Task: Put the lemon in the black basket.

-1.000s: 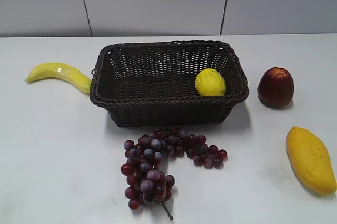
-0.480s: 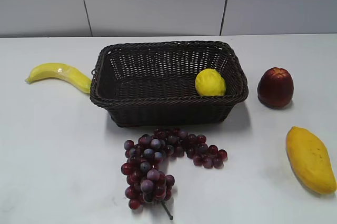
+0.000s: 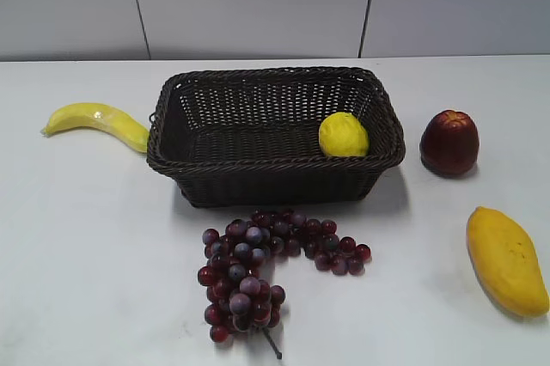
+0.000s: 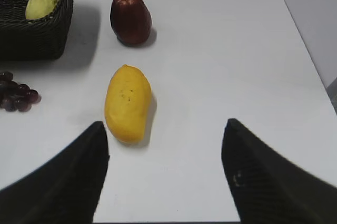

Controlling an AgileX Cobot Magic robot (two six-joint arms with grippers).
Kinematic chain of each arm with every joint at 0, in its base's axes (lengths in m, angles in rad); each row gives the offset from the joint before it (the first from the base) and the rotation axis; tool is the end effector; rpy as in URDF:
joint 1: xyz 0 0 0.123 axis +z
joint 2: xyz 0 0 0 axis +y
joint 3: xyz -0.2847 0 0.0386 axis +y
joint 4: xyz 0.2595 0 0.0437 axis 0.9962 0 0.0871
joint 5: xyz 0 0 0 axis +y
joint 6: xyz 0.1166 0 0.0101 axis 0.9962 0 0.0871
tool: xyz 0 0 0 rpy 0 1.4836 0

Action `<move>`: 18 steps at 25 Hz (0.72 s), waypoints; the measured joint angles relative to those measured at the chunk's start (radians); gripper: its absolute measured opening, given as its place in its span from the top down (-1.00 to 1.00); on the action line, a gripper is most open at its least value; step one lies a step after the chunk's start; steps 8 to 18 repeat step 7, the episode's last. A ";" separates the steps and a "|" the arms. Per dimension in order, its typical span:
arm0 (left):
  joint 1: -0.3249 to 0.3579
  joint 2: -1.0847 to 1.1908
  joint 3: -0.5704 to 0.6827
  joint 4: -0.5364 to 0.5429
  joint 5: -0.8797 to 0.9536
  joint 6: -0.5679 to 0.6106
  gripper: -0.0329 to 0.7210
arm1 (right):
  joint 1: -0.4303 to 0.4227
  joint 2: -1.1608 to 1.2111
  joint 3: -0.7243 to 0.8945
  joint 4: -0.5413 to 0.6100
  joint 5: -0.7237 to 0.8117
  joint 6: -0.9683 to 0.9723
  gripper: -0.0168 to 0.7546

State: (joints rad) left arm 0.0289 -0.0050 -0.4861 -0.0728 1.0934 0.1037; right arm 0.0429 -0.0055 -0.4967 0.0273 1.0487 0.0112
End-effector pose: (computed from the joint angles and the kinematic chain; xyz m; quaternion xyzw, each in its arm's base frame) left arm 0.0252 -0.0068 0.2636 0.0341 0.8626 -0.0029 0.5046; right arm 0.0262 0.0039 0.2713 -0.0139 0.8493 0.0279 0.5270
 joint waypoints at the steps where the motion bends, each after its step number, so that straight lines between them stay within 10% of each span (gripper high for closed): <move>1: 0.000 0.000 0.000 0.000 0.000 0.000 -0.12 | 0.000 0.000 0.000 0.000 0.000 0.000 -0.47; 18: 0.000 0.000 0.000 0.000 0.000 0.000 -0.12 | 0.000 0.000 0.000 0.000 0.000 0.000 -0.47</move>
